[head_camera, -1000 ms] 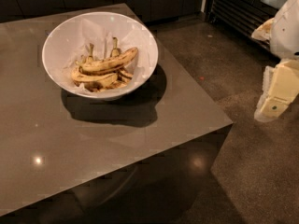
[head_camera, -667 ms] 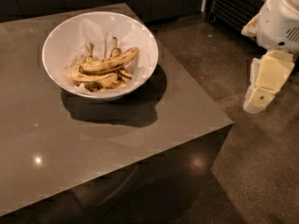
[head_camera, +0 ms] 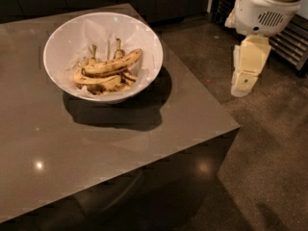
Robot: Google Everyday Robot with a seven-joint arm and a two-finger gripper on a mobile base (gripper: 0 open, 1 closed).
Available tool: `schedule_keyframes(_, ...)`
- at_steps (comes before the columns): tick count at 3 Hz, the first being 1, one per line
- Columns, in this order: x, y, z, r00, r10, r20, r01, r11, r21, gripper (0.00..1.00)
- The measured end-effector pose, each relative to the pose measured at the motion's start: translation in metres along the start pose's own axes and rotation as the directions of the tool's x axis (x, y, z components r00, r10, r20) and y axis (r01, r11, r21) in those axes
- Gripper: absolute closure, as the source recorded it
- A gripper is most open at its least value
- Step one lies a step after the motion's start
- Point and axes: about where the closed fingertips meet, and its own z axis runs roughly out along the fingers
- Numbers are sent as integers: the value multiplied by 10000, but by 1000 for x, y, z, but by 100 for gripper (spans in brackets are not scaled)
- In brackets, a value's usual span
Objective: Pick banana from white bowl
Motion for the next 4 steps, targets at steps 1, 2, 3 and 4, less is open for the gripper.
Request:
schedule_keyframes(1,-1,-2,1,10000,-12,20,12,10000,41,0)
schedule_keyframes(2,-26,-26,2,9966,-707,412,702,9974,138,0)
schedule_keyframes(3,-51,-49,6,9865,-1484,688,1475,9889,186,0)
schedule_keyframes(4,-71,-64,9,9744,-2107,783,2091,9775,287,0)
